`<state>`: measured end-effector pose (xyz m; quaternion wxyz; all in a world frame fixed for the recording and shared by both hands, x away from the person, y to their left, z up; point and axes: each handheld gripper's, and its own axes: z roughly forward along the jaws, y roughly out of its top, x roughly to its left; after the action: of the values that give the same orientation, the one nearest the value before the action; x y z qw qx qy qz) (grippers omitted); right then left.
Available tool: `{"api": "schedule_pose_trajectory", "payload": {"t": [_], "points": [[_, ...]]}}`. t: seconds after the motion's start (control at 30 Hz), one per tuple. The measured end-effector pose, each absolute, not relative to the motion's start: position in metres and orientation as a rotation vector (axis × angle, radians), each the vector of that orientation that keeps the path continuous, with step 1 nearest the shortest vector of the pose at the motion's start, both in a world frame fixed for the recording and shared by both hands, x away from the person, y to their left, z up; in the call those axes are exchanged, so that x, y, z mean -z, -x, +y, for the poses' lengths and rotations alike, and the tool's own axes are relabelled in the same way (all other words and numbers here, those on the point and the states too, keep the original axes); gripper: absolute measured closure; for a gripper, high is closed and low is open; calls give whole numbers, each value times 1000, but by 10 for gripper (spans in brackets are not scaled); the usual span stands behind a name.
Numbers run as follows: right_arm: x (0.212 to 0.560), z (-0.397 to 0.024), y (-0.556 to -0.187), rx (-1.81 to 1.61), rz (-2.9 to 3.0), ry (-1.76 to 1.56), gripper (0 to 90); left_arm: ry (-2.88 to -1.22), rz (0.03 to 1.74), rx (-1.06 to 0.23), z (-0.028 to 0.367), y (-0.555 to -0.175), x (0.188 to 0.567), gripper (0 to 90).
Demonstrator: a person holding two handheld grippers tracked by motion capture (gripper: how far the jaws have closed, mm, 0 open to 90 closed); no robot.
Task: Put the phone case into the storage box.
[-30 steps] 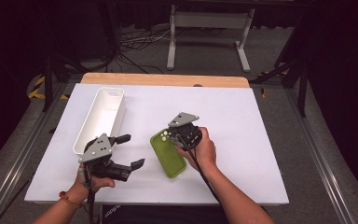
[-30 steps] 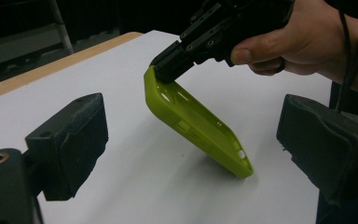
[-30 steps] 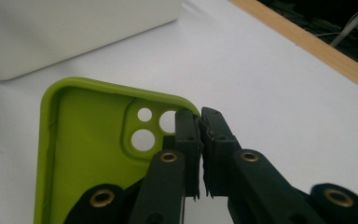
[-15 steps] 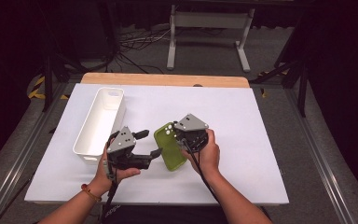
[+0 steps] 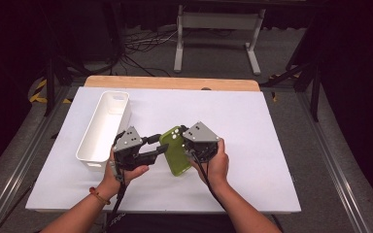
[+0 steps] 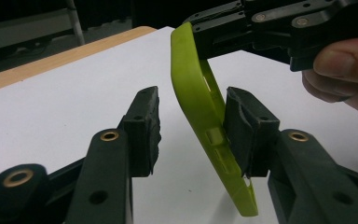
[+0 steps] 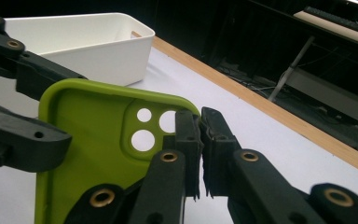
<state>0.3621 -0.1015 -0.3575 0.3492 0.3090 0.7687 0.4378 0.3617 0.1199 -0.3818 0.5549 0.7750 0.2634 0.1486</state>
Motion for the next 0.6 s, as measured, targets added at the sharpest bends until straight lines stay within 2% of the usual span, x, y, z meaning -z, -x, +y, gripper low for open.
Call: {"api": "schedule_pose_trajectory", "payload": {"t": [0.13, 0.3, 0.5, 0.6], "points": [[357, -103, -358, -1147, 1965, -793, 863, -1827, 610, -361, 121, -362, 380, 691], [357, -104, -352, -1165, 1956, -784, 854, -1801, 609, -375, 125, -360, 378, 768], [356, -104, -348, -1198, 1960, -755, 836, -1786, 573, -395, 132, -358, 374, 775], [355, -105, -346, -1241, 1976, -747, 774, -1769, 566, -406, 136, -357, 371, 777]]}}
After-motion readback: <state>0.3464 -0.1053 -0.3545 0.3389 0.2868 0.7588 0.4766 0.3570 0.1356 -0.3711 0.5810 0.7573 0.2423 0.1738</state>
